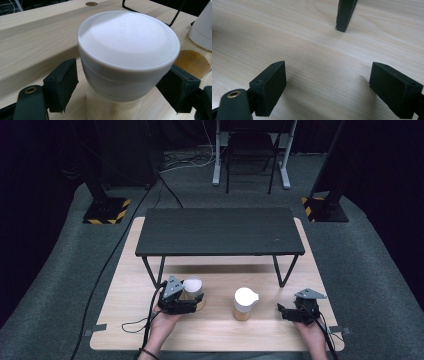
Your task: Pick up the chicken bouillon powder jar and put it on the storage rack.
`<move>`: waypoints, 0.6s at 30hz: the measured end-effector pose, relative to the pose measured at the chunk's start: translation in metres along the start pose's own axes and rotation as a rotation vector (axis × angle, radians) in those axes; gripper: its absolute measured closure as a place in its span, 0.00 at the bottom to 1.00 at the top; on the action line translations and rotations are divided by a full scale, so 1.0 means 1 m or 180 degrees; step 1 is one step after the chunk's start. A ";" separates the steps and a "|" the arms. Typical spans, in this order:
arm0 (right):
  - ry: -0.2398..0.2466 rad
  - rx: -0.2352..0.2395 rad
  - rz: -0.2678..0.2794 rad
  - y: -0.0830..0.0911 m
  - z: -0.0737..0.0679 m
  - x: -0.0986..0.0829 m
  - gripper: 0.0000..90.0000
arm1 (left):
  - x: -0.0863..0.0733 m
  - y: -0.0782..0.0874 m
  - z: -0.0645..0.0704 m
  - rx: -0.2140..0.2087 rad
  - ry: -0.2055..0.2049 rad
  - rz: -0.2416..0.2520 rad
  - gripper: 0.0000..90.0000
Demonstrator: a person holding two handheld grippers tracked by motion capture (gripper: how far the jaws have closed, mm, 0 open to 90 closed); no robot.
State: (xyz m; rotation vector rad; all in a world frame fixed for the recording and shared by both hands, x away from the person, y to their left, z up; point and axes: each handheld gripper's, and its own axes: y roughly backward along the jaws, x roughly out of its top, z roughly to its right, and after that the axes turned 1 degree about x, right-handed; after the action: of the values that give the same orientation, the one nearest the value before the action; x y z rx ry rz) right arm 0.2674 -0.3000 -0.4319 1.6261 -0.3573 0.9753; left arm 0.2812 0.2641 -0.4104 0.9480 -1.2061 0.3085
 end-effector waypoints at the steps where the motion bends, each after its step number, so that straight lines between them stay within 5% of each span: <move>1: -0.0001 0.0001 0.0000 0.000 0.000 0.000 0.14 | -0.001 -0.002 0.000 -0.0006 0.0007 0.0010 0.26; 8: 0.0000 0.0001 0.0000 0.000 0.000 0.000 0.14 | -0.001 -0.008 0.004 0.0029 -0.0048 0.0009 0.38; 18: 0.0000 0.0004 0.0000 0.000 0.000 0.000 0.14 | 0.002 -0.004 0.006 0.0057 -0.0050 -0.0021 0.39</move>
State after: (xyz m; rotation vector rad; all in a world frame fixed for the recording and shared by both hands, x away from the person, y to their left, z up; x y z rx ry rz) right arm 0.2675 -0.3002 -0.4318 1.6271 -0.3567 0.9757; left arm 0.2811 0.2567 -0.4107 0.9711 -1.2162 0.3075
